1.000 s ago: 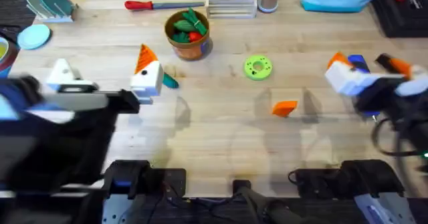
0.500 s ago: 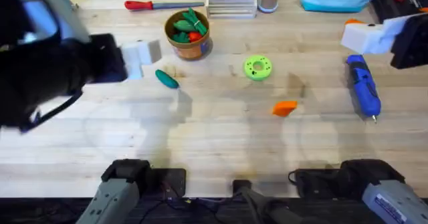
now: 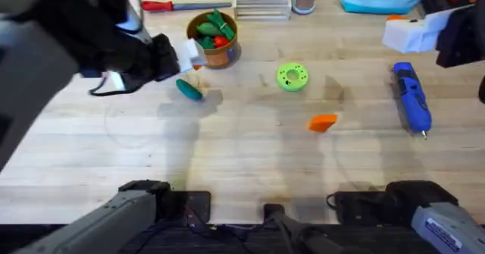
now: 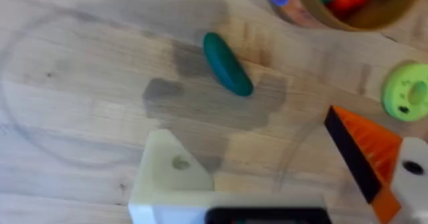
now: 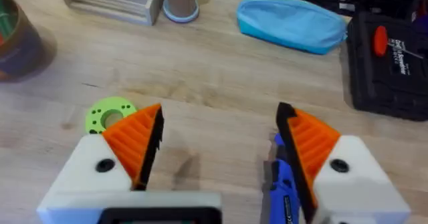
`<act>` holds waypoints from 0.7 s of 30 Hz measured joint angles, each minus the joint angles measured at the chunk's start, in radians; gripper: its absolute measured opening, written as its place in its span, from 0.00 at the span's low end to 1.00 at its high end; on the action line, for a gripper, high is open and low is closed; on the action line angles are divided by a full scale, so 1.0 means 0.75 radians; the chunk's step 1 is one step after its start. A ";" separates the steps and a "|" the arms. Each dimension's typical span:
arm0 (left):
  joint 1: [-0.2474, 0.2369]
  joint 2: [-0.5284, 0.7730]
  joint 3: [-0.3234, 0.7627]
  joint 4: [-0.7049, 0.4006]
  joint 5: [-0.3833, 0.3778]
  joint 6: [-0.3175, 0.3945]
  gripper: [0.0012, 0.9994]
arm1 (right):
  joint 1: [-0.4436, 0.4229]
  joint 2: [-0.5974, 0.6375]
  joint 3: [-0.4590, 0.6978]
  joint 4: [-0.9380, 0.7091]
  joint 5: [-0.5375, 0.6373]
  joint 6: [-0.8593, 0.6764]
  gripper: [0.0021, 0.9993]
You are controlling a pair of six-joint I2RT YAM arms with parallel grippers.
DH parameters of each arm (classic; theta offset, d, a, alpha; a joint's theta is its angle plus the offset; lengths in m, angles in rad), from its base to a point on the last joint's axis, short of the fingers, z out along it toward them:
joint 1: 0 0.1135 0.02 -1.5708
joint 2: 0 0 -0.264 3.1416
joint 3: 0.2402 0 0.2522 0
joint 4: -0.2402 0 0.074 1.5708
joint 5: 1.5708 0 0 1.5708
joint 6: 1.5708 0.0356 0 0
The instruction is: Pick up the gripper from the table and insert it into the empty holder that is missing its gripper. Then pick up a screw, insert it into the mounting hole, and use the screwdriver to tighten it. Finally, clean up the table by picking up the vegetable and placing it into the bucket.
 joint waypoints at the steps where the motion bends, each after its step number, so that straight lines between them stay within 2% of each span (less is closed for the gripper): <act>1: -0.014 0.024 -0.016 0.020 -0.023 -0.043 0.99 | 0.000 0.000 0.000 -0.003 0.000 -0.003 0.99; 6: -0.075 0.097 -0.183 0.221 -0.089 -0.231 0.99 | 0.000 0.000 0.000 -0.009 0.000 -0.008 0.99; 12: -0.061 0.152 -0.373 0.486 -0.112 -0.370 0.99 | 0.000 0.000 0.000 -0.010 0.000 -0.008 0.99; 14: -0.055 0.168 -0.384 0.523 -0.113 -0.396 0.86 | 0.000 0.000 0.000 -0.010 0.000 -0.008 0.99; 17: -0.050 0.172 -0.384 0.538 -0.113 -0.408 0.37 | 0.000 0.000 0.000 -0.010 0.000 -0.008 0.99; 19: -0.052 0.167 -0.382 0.541 -0.071 -0.411 0.06 | 0.000 0.000 0.000 -0.010 0.000 -0.008 0.99; 21: -0.055 0.152 -0.379 0.523 -0.047 -0.400 0.01 | 0.000 0.000 0.000 -0.011 0.000 -0.008 0.99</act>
